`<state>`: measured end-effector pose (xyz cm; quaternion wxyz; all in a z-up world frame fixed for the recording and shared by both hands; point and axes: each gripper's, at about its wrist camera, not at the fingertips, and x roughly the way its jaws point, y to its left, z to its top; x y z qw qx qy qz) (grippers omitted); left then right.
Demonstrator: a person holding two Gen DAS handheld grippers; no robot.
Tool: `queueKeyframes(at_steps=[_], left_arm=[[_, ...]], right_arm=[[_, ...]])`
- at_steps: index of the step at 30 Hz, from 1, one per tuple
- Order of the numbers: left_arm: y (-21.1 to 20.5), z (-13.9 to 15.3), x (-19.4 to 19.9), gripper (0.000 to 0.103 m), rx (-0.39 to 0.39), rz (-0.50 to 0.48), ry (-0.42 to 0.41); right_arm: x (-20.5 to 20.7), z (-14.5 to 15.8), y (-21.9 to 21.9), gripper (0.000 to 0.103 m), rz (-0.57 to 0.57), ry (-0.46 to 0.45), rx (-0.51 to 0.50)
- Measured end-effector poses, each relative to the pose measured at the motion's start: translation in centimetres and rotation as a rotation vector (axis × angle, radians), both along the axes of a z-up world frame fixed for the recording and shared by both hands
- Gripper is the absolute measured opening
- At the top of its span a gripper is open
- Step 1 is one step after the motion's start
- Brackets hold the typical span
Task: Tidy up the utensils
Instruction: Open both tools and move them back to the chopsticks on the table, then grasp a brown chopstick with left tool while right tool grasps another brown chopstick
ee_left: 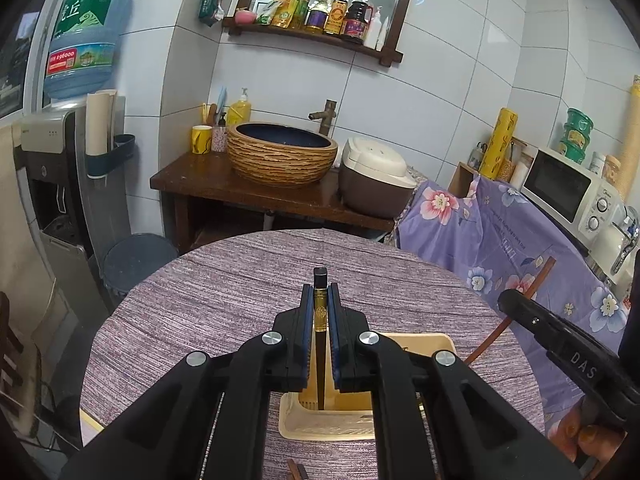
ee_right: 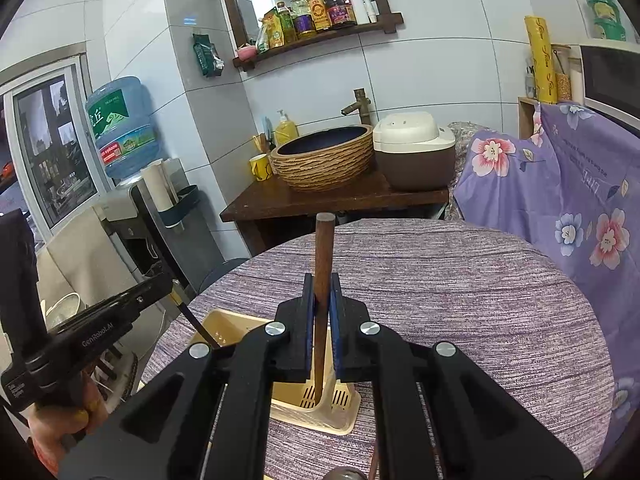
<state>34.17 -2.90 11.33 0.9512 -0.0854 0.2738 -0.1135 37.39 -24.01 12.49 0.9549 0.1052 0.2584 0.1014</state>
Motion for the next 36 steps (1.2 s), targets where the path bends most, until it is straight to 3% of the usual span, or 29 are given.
queueKeyframes(at_steps=[2, 4, 6, 7, 8, 9, 11, 14, 18, 23, 26, 32, 36], left_arm=[[-0.1, 0.0, -0.1, 0.009, 0.000, -0.002, 0.000], [-0.1, 0.0, -0.3, 0.020, -0.008, -0.008, 0.001], [0.2, 0.2, -0.8, 0.062, -0.015, 0.001, -0.016], [0.4, 0.3, -1.3, 0.067, -0.017, 0.010, -0.038], [0.4, 0.4, -1.8, 0.069, -0.010, 0.015, -0.054], [0.4, 0.5, -2.3, 0.069, -0.002, 0.010, -0.058], [0.5, 0.5, -3.1, 0.072, -0.004, -0.009, -0.056], [1.4, 0.0, -5.5, 0.087, -0.029, -0.024, -0.073], [2.1, -1.8, -8.4, 0.097, 0.027, 0.003, -0.072], [2.6, -5.5, -10.3, 0.098, 0.110, 0.028, 0.018], [3.1, -8.0, -11.3, 0.095, 0.085, 0.036, 0.098], [3.2, -12.6, -12.6, 0.065, 0.033, 0.010, 0.247], [2.0, -14.7, -13.7, 0.050, 0.054, -0.038, 0.305]], right_arm=[[0.0, -0.2, -0.2, 0.008, -0.002, -0.001, 0.010], [-0.1, -0.5, -0.2, 0.008, 0.008, 0.001, 0.017], [-0.2, -0.6, -0.1, 0.010, 0.008, 0.004, 0.006], [-0.3, -0.6, -0.1, 0.012, 0.010, 0.005, 0.006], [-0.5, -0.7, -0.2, 0.024, 0.012, 0.004, 0.013], [-0.7, -0.7, -0.3, 0.050, 0.003, -0.001, 0.018], [-1.8, -0.7, -0.7, 0.081, -0.047, -0.036, 0.017], [-3.8, -0.7, -1.0, 0.081, -0.073, -0.082, -0.036], [-6.4, -2.4, -1.7, 0.085, -0.098, -0.068, -0.116], [-9.4, -6.4, -2.5, 0.087, -0.123, 0.028, -0.190], [-11.5, -8.6, -2.7, 0.087, -0.125, 0.055, -0.211], [-14.9, -13.2, -3.0, 0.087, -0.132, 0.134, -0.203], [-15.8, -14.7, -2.5, 0.087, -0.137, 0.163, -0.218]])
